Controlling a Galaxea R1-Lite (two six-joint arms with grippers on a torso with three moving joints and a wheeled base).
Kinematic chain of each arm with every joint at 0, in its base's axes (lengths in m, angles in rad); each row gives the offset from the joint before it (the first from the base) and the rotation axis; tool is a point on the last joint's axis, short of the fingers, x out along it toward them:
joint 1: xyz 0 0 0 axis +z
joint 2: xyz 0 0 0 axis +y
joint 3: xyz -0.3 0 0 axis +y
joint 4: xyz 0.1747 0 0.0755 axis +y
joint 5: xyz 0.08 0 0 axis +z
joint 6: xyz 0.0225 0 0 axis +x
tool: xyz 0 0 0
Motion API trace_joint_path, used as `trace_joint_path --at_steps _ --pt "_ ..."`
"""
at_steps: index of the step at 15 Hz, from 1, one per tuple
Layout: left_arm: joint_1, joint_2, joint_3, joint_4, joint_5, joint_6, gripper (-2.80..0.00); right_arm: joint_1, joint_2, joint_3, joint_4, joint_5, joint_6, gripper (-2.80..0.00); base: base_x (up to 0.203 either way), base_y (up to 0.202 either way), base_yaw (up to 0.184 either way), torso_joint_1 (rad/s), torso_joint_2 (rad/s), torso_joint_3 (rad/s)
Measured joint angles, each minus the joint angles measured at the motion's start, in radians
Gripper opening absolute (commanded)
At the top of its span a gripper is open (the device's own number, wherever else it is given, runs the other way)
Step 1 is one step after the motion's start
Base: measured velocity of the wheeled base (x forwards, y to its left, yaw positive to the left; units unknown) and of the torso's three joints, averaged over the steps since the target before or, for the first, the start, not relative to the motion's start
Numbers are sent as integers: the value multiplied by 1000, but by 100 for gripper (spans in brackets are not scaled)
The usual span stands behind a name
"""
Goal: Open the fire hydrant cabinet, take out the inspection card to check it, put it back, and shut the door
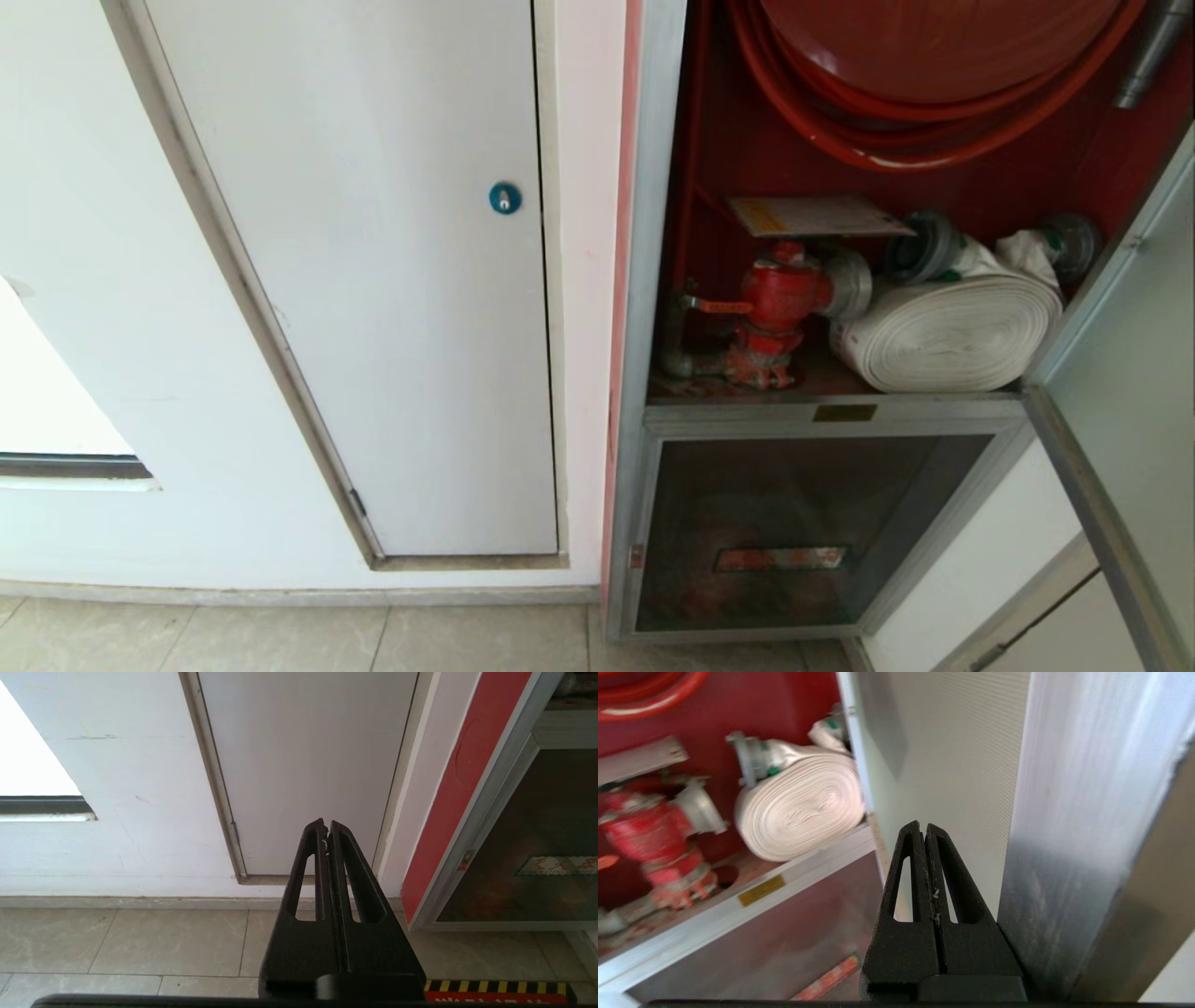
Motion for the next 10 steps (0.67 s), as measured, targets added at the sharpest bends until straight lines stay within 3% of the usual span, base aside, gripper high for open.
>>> trace_joint_path --at_steps 10 --pt "0 0 0 0 0 0 -280 -92 -37 -4 0 -2 -30 -280 0 0 0 0 0 0"
